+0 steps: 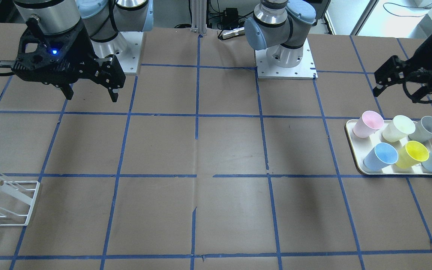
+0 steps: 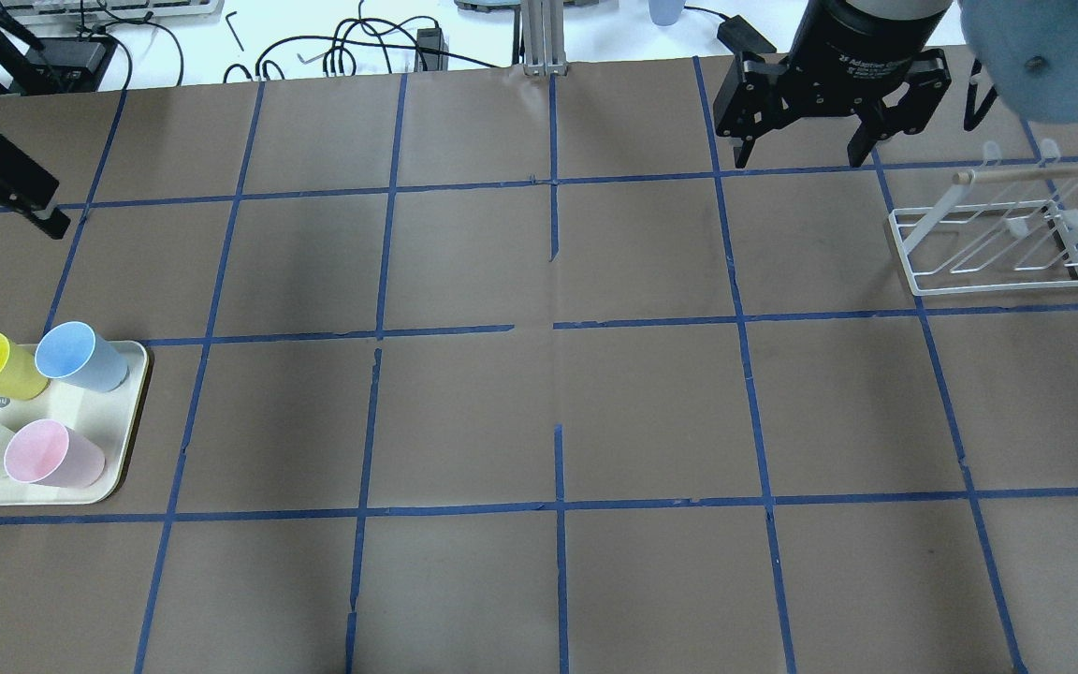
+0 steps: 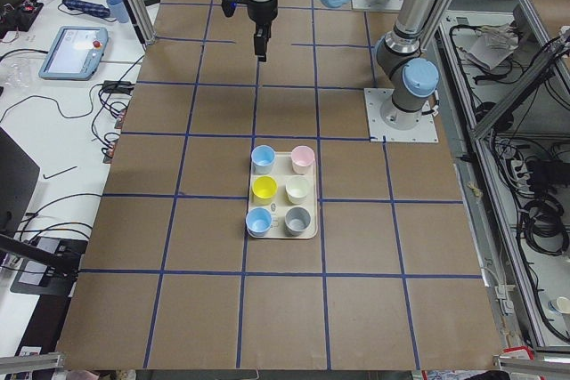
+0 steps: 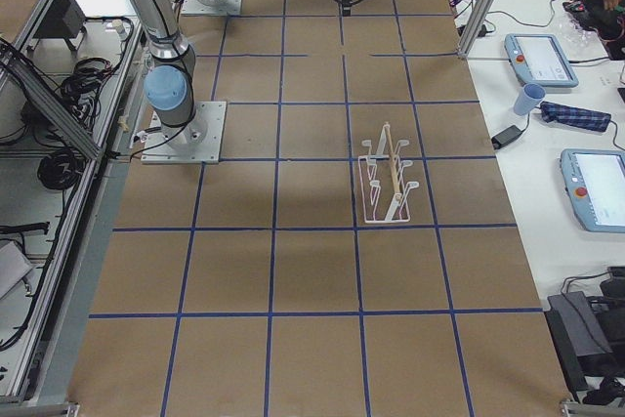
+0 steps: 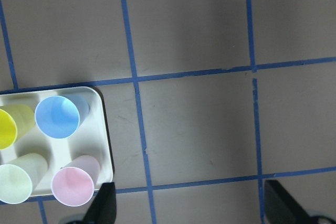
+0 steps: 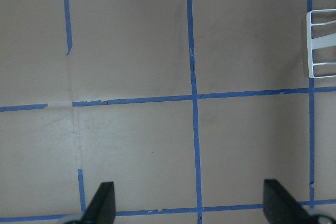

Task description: Transfer IKEA cup to right arm and place on rack

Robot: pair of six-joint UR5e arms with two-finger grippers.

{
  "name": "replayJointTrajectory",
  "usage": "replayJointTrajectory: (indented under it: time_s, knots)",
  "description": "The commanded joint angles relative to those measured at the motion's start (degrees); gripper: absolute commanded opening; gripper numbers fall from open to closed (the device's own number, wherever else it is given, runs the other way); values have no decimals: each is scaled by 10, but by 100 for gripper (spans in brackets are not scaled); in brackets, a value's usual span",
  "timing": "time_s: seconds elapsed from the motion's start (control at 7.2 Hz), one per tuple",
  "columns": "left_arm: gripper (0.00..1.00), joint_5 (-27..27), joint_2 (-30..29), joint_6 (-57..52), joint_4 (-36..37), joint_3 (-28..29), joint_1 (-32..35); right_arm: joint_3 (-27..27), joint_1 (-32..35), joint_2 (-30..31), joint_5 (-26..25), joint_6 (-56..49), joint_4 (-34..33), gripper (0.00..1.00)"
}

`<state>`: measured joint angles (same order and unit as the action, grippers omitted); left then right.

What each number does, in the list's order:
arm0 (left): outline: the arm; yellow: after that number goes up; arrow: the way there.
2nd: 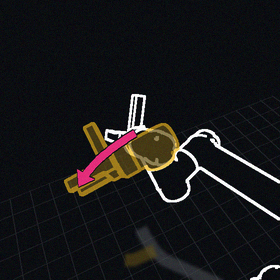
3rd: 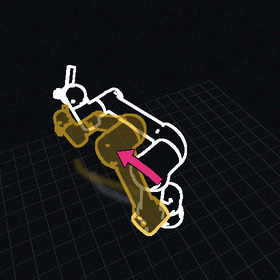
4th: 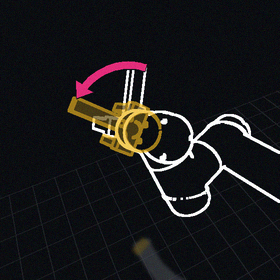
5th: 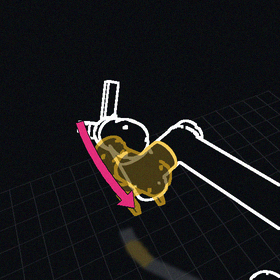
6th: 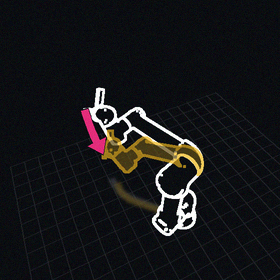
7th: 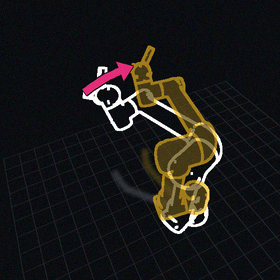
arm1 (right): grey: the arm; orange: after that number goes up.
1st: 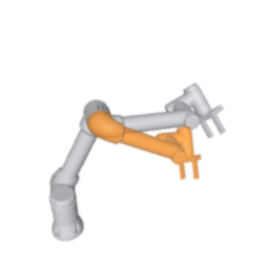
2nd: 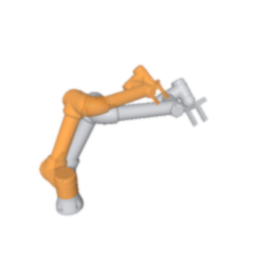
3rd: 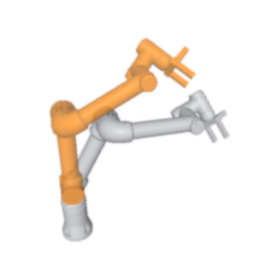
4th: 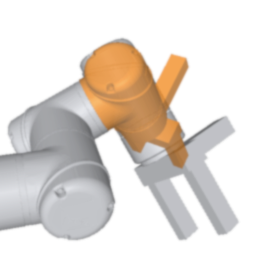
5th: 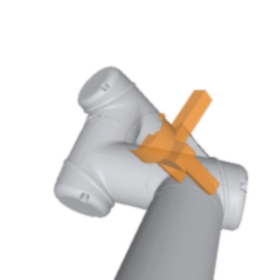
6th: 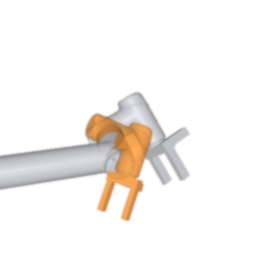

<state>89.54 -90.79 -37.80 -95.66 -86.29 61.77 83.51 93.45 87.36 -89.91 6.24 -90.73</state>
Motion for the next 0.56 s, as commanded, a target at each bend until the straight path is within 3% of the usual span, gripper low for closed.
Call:
replayJointTrajectory:
  time_s: [0.0, 0.42]
  knots:
    - [100, -2, -20, -162, 13, -17, -122, 0, 1, 0, 0, 1, 0, 100]
    - [100, -5, -80, -313, 118, -54, -229, 0, 1, 0, 0, 1, 0, 100]
